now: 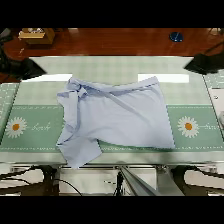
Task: Fold the shirts.
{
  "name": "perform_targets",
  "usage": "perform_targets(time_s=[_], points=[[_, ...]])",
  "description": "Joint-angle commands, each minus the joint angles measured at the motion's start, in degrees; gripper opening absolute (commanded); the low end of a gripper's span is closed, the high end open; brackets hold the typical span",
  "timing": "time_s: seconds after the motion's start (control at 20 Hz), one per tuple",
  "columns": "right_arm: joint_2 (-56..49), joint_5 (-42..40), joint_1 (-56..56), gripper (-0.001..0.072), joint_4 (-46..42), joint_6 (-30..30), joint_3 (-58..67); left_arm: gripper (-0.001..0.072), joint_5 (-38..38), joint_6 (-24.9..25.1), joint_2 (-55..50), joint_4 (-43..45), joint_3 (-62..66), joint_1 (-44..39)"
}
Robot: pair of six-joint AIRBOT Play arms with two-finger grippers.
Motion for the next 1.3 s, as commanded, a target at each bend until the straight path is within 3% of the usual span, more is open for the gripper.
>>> perform_targets(time_s=[0.0, 0.1, 0.2, 0.25, 0.3, 0.4, 0.7, 0.95, 1.1, 1.15, 1.2, 1.25], points=[[4.85, 4.90, -4.94, 0.0335, -19.76, 6.43, -5.09, 0.0403, -12.55, -7.39, 4.28, 15.15, -7.69, 5.55], [7.15, 3.48, -7.65, 0.0347, -16.76, 5.33, -13.31, 0.0404, -9.75, -6.21, 9.64, 15.15, -19.45, 6.21], [8.94, 1.25, -9.75, 0.0439, -9.94, 3.41, -21.81, 0.0410, -7.15, -1.88, 13.88, 15.13, -30.03, 6.16], [9.29, 0.48, -10.54, 0.0454, -6.78, 2.23, -25.51, 0.0524, -6.54, 0.00, 15.13, 14.93, -34.53, 6.16], [9.29, 0.28, -10.97, 0.0458, -4.13, 0.90, -28.41, 0.0572, -5.97, 0.42, 15.69, 14.43, -37.94, 6.16], [9.29, -0.76, -10.95, 0.0458, -0.55, -1.38, -32.44, 0.0598, -5.68, 2.91, 15.72, 11.69, -42.95, 6.16], [10.32, -2.14, -10.93, 0.0457, 10.60, -6.01, -34.21, 0.0599, 0.22, 7.80, 15.37, 8.85, -49.22, 3.85], [13.94, -2.80, -10.95, 0.0457, 9.60, -6.14, -34.21, 0.0599, 4.94, 9.49, 15.26, 8.87, -52.02, -1.64], [16.33, -3.61, -10.95, 0.0457, 9.70, -6.10, -34.21, 0.0586, 11.76, 9.64, 14.80, 6.03, -52.59, -4.52], [17.22, -3.61, -10.95, 0.0457, 9.68, -6.10, -34.21, 0.0445, 13.40, 9.62, 14.45, 4.72, -52.57, -5.18], [18.16, -3.58, -10.95, 0.0460, 9.66, -6.10, -34.21, 0.0115, 13.84, 9.68, 14.10, 4.11, -52.57, -5.62], [19.06, -3.58, -10.95, 0.0505, 9.64, -6.10, -34.21, 0.0021, 13.79, 10.25, 13.88, 4.07, -52.59, -5.73]])
